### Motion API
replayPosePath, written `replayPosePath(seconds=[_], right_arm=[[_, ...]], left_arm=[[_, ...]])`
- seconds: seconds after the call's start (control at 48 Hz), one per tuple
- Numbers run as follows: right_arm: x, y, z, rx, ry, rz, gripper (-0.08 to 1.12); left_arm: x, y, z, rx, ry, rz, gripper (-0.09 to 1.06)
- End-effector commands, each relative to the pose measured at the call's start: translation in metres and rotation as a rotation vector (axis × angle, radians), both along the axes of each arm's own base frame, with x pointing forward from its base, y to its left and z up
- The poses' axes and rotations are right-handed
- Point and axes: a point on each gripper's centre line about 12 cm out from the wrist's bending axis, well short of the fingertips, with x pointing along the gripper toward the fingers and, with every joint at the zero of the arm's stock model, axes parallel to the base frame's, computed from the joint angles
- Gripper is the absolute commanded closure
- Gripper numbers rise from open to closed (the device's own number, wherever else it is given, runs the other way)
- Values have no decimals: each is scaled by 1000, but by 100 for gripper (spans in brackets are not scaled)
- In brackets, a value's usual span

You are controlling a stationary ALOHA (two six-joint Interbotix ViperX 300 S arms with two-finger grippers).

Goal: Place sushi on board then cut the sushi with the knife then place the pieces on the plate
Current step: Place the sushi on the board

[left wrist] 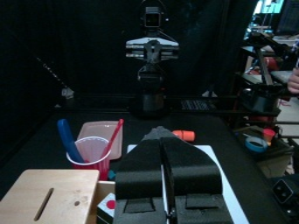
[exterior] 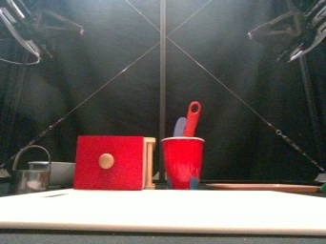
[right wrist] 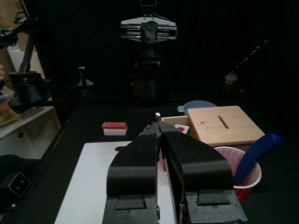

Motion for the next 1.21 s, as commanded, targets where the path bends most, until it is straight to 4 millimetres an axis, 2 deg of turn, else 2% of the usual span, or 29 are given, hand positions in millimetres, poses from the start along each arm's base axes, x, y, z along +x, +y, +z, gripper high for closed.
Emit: replayPosePath(seconds=[0.021,0.062,0.167,0.333,0.396,0.583,0.792,0.958,1.042,1.208], right_arm=[[13,-6,23,13,-32,-30,101],[22,-9,29,21,-28,-43,100],[59,-18,44,29,8,-71,94],[123,-31,52,40,130,-98,85],[147,-37,48,61,203,-111,81],[202,-51,31,145,381,-134,65],[259,-57,2,198,555,-129,27],[290,-63,-19,220,699,-124,9],[301,-66,-30,218,762,-123,8],[315,-75,-34,209,829,-147,8]], left_arm=[[7,4,28,27,-115,19,93],[7,5,30,38,-136,24,92],[8,8,31,47,-160,40,90],[15,10,28,46,-157,47,88],[18,10,25,45,-146,47,88],[24,12,17,37,-122,53,87],[21,18,14,31,-146,82,75],[19,19,12,33,-147,89,67],[17,19,10,35,-146,89,67],[13,19,3,34,-134,89,67]])
